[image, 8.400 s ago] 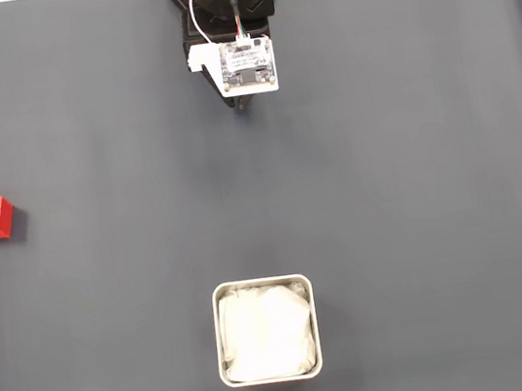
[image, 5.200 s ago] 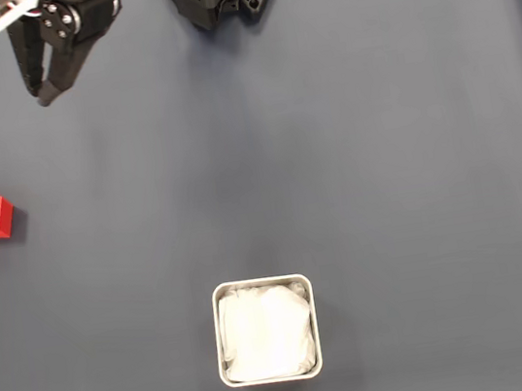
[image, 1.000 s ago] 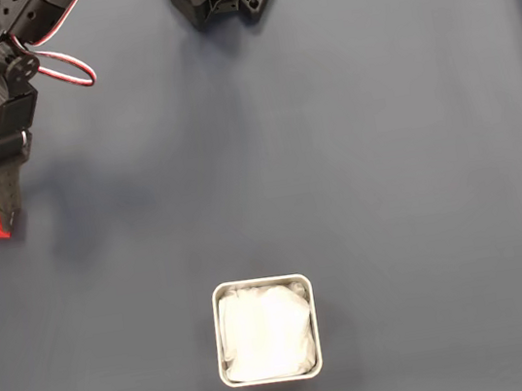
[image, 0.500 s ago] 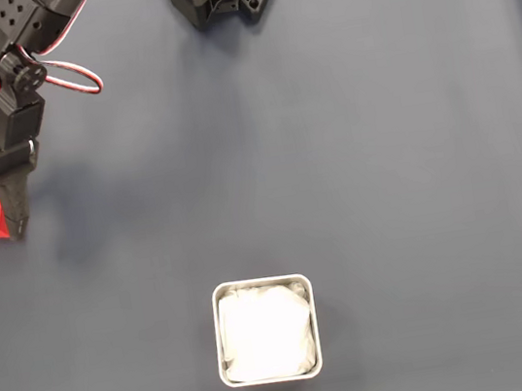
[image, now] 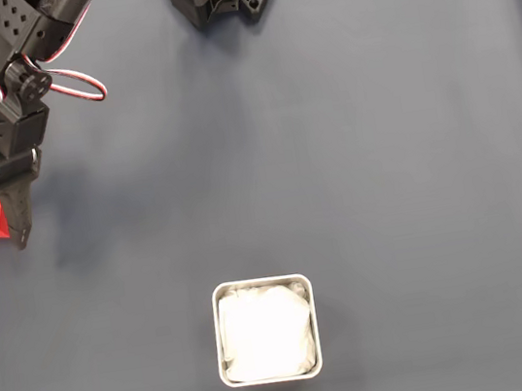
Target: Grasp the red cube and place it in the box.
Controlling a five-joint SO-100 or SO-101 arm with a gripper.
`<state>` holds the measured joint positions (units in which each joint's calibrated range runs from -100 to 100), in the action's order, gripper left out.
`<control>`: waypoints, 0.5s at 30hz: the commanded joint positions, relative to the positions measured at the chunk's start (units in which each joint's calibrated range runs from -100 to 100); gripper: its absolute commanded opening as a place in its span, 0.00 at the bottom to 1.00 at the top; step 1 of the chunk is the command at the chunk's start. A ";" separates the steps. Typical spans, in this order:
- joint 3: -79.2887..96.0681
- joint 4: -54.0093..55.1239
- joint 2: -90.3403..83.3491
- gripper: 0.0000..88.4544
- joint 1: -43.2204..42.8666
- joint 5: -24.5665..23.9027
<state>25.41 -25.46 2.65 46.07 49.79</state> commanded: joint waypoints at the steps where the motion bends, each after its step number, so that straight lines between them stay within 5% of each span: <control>1: -0.95 1.44 -0.31 0.35 -0.76 -0.49; 15: -1.41 1.28 -2.82 0.36 1.59 -0.49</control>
<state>25.41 -24.82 3.26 45.92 49.79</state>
